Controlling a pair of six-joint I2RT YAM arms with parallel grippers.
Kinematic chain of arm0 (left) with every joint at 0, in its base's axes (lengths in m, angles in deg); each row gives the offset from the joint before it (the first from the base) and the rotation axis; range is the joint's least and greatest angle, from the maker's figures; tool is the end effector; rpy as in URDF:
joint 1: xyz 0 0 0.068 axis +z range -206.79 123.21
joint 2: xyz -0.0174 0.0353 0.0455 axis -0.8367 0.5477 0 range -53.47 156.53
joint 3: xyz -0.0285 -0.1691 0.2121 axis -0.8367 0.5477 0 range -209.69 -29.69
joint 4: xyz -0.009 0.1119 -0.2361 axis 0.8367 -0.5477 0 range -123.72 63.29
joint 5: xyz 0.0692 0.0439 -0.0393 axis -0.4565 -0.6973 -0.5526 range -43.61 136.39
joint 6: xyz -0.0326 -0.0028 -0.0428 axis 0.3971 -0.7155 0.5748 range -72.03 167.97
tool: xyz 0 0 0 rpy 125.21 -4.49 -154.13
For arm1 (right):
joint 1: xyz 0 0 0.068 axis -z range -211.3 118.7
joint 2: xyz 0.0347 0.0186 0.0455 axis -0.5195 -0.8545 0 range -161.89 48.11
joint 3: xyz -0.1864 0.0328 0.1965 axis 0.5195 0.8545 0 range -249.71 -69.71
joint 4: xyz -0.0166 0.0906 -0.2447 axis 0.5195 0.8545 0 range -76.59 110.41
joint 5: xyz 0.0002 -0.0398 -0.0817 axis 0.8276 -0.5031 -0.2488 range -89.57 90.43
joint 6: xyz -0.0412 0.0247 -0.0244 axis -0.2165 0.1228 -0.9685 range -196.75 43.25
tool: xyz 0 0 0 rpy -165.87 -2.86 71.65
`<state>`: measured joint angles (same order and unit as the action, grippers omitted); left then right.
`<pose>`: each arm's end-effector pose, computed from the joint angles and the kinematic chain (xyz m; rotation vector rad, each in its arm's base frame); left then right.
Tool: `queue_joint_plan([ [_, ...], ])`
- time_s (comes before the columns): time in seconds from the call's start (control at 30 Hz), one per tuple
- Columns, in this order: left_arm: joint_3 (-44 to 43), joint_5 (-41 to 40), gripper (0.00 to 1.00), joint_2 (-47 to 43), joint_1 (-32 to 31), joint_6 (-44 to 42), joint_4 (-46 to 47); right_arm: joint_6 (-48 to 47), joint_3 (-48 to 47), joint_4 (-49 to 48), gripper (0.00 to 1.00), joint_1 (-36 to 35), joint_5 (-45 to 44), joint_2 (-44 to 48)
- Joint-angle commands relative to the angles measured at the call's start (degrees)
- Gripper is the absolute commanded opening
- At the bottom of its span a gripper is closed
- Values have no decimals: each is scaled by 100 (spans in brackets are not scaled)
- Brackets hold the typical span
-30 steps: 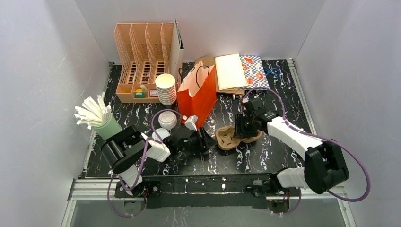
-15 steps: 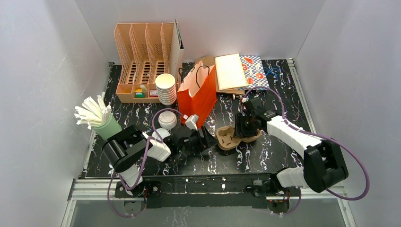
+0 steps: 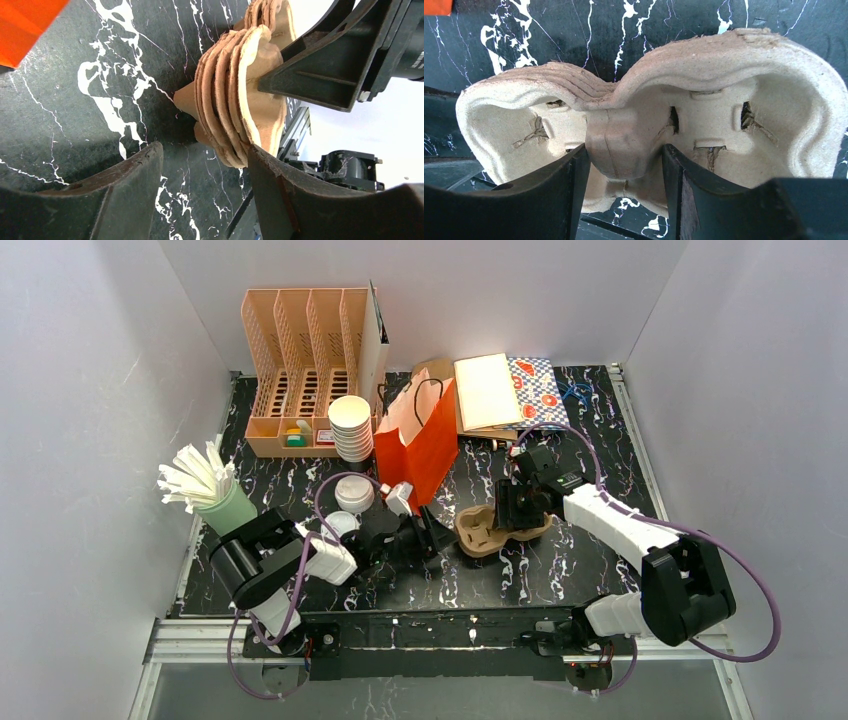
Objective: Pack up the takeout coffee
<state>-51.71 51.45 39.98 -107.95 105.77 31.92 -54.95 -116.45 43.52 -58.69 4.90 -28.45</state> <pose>0.1716 -0.2180 0.1396 -0.0463 2.0389 -1.3764 0.2259 0.1202 0.2058 -0.1581 2.6644 0.3931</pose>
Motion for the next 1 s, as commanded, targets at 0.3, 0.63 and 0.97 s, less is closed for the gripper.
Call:
queue_joint_plan([
  [0.3,27,-233,53,-221,55,99,216,-128,-626,399,66,-105,-283,230],
  [0.63,108,-181,43,-254,157,108,215,-145,-926,287,45,-1115,-150,196],
  [0.97,176,-43,41,-310,209,50,226,-97,-973,-130,41,-1693,36,-446],
])
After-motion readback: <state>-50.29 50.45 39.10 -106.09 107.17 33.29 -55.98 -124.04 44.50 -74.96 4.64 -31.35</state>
